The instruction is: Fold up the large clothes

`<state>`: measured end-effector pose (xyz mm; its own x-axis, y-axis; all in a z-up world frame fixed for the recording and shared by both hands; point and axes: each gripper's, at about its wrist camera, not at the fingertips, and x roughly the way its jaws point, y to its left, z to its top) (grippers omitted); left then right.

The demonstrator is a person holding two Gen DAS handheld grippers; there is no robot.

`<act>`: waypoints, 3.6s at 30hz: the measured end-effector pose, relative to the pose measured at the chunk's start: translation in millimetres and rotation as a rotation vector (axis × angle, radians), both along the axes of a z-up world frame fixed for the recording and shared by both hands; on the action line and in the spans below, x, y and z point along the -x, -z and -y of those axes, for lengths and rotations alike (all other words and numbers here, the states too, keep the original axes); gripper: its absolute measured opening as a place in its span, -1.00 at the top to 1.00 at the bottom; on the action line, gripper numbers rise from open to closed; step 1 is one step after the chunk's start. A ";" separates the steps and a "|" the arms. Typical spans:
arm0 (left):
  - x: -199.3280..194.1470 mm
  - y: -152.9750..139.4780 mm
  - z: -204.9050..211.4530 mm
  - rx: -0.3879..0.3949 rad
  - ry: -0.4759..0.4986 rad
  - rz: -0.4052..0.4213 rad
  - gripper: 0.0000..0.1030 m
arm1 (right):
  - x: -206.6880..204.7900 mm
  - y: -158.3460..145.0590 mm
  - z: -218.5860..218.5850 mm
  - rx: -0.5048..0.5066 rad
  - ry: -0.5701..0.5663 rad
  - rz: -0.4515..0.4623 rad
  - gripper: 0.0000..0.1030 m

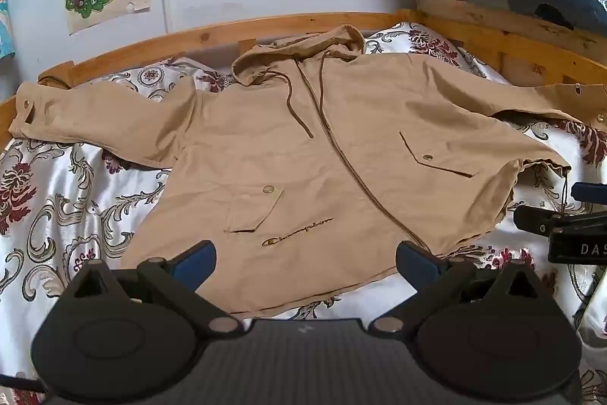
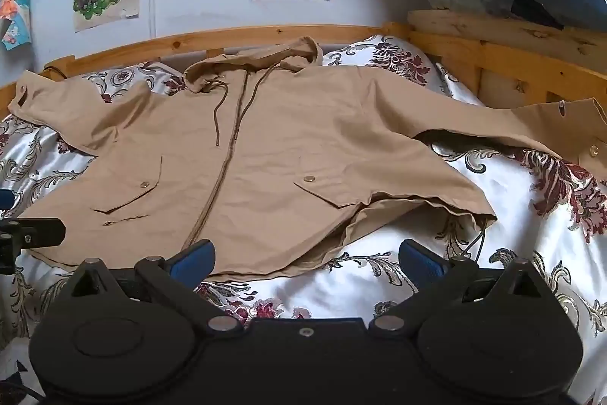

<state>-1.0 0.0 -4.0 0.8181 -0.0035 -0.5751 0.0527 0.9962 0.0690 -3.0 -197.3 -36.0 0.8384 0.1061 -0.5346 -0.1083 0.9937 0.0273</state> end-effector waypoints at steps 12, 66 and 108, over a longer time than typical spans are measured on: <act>-2.1 -0.5 -1.0 -0.006 0.001 -0.007 -0.99 | -0.8 -0.8 1.5 -0.008 0.018 -0.013 -0.99; 0.1 3.4 0.3 -0.027 0.001 -0.015 -0.99 | -1.5 1.4 2.0 -0.014 0.028 -0.009 -0.99; -120.0 -102.6 2.1 -0.219 0.049 -0.112 -0.99 | -51.7 -65.0 111.1 0.599 -0.073 0.142 -0.99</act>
<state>119.0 -2.1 98.6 0.7509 0.0932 -0.6539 0.1200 0.9543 0.2738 48.7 -308.4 28.9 0.9077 -0.1184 -0.4026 -0.1380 0.8218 -0.5528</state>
